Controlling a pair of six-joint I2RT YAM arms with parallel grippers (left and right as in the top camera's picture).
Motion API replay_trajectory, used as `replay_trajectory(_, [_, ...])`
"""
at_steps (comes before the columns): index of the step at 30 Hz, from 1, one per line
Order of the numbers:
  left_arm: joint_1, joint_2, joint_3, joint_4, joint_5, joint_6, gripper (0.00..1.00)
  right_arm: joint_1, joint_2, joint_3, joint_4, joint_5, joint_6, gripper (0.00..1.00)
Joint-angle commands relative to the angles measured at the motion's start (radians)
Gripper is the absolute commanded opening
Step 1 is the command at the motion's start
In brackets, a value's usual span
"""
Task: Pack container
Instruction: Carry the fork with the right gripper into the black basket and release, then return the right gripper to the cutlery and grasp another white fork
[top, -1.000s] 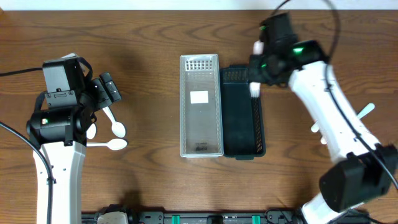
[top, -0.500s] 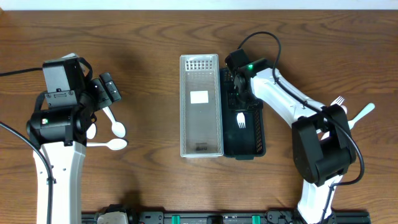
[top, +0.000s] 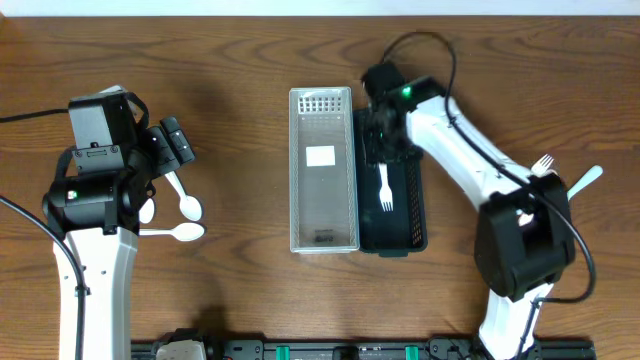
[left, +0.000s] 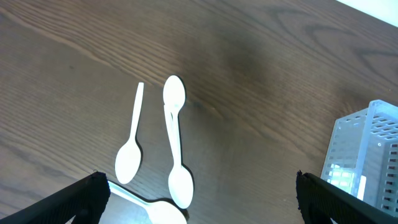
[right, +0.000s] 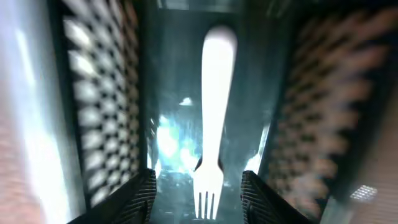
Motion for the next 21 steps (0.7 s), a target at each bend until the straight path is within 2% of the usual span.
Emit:
replay_trajectory(1, [0.004, 0.005, 0.02, -0.003, -0.013, 0.017, 0.98, -0.078, -0.148, 0.109, -0.019, 0.09, 0.026, 0.44])
replay_trajectory(6, [0.004, 0.005, 0.02, -0.003, -0.013, 0.017, 0.98, -0.276, -0.276, 0.122, -0.041, 0.196, 0.228, 0.45])
replay_trajectory(9, [0.004, 0.005, 0.02, -0.003, -0.013, 0.017, 0.98, -0.407, -0.278, 0.117, -0.085, 0.203, 0.288, 0.47])
replay_trajectory(15, [0.004, 0.005, 0.02, -0.003, -0.013, 0.017, 0.98, -0.598, -0.193, -0.016, -0.086, 0.17, 0.295, 0.47])
replay_trajectory(21, [0.004, 0.005, 0.02, -0.003, -0.012, 0.017, 0.98, -0.685, -0.096, -0.148, -0.03, 0.133, 0.285, 0.47])
